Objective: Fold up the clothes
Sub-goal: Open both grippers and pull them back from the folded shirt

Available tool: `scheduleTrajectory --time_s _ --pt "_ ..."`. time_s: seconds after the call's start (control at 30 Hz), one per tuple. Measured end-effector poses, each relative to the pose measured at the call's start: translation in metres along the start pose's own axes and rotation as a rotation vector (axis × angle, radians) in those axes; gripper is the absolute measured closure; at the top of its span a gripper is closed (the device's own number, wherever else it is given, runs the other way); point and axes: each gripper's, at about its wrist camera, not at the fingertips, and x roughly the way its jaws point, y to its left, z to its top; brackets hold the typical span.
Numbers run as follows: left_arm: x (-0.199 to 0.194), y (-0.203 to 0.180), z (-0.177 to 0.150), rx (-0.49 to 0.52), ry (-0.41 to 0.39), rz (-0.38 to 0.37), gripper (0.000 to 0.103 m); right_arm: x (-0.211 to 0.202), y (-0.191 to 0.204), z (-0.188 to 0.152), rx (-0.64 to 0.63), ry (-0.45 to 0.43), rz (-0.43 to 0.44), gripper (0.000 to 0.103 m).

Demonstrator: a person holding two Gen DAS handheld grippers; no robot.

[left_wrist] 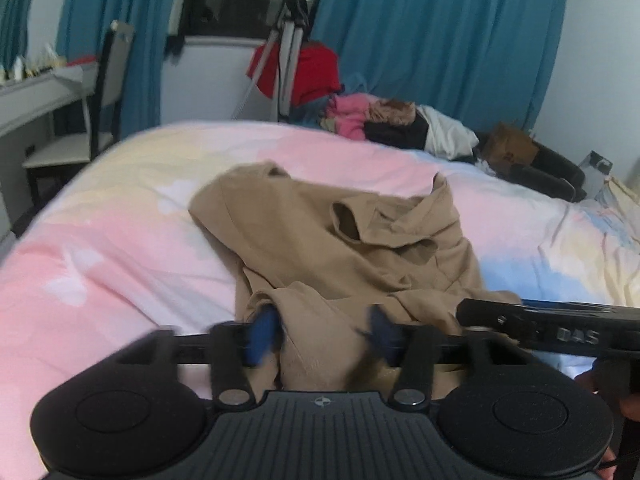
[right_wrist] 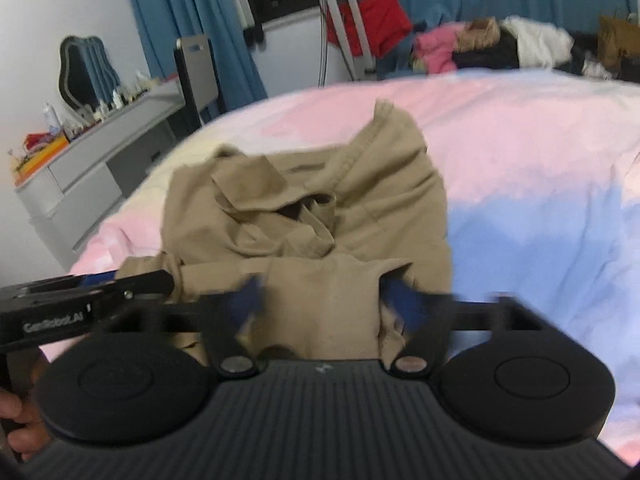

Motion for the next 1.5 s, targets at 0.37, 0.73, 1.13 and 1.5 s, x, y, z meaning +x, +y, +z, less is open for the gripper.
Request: scheduleTrajectory --time_s 0.37,0.73,1.13,1.5 --pt "-0.085 -0.002 -0.03 -0.279 0.13 -0.033 0.02 -0.079 0.022 -0.019 -0.047 -0.077 0.003 0.017" --pt "-0.109 -0.019 -0.072 -0.327 0.037 0.041 0.021 -0.132 0.042 -0.059 -0.101 -0.158 -0.063 0.017" --pt "-0.102 -0.049 -0.082 -0.054 -0.073 0.197 0.025 -0.111 0.031 -0.079 -0.009 -0.108 -0.126 0.017" --pt "-0.082 -0.044 -0.085 -0.047 -0.007 0.224 0.023 -0.085 0.02 -0.084 0.068 -0.025 -0.116 0.017"
